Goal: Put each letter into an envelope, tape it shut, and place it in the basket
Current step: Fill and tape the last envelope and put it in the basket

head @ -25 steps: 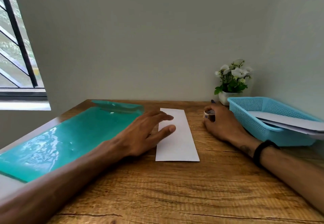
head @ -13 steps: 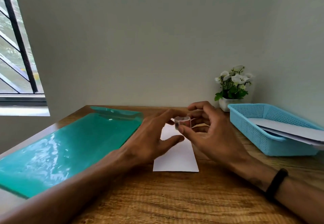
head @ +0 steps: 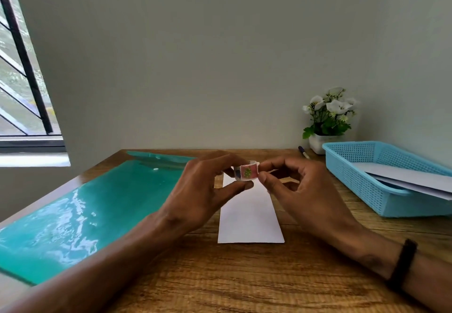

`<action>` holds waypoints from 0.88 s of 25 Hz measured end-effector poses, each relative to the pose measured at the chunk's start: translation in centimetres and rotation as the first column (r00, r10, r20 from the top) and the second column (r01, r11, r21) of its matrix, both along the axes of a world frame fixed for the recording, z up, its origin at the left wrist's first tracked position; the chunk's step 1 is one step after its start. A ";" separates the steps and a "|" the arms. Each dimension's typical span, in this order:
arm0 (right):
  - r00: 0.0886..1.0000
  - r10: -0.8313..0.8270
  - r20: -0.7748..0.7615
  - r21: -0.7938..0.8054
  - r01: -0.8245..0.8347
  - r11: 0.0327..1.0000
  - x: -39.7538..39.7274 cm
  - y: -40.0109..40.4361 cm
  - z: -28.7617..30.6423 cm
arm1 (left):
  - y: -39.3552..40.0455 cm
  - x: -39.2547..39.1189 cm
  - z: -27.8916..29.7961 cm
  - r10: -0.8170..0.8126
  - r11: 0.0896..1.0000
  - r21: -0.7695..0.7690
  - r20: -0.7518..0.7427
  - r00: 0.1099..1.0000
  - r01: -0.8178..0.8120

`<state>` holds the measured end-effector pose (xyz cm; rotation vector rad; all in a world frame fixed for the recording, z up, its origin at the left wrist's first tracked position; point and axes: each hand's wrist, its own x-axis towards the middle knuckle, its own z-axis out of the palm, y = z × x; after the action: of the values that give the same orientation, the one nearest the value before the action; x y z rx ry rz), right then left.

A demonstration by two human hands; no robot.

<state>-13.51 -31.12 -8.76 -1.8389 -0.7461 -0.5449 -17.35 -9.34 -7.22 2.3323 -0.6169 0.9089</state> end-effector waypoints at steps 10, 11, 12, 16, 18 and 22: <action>0.989 0.069 -0.134 0.071 -0.060 0.996 0.2 -0.1 0.0 | 0.3 0.2 -0.4 0.016 0.988 0.152 0.028 0.999 -0.021; 0.989 0.057 -0.133 0.059 -0.049 0.997 0.2 -0.1 0.0 | 0.2 0.1 -0.4 0.018 0.988 0.152 0.029 0.999 -0.022; 0.990 0.047 -0.135 0.052 -0.041 0.998 0.2 -0.1 0.0 | 0.2 0.1 -0.3 0.018 0.988 0.151 0.027 0.999 -0.022; 0.987 0.048 -0.154 0.056 -0.040 0.998 0.0 -0.2 0.1 | 0.1 0.0 -0.3 0.021 0.986 0.166 0.006 1.000 -0.022; 0.985 0.053 -0.165 0.072 -0.042 0.997 -0.1 -0.2 0.1 | -0.1 0.0 -0.3 0.021 0.985 0.171 -0.001 1.000 -0.021; 0.989 0.029 -0.147 0.045 -0.023 0.999 -0.5 0.0 0.3 | -0.2 -0.1 -0.2 0.047 0.983 0.178 -0.010 0.999 -0.044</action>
<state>-13.98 -31.16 -8.42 -1.8056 -0.6530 -0.4006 -17.49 -9.57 -7.42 2.5182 -0.6658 0.8893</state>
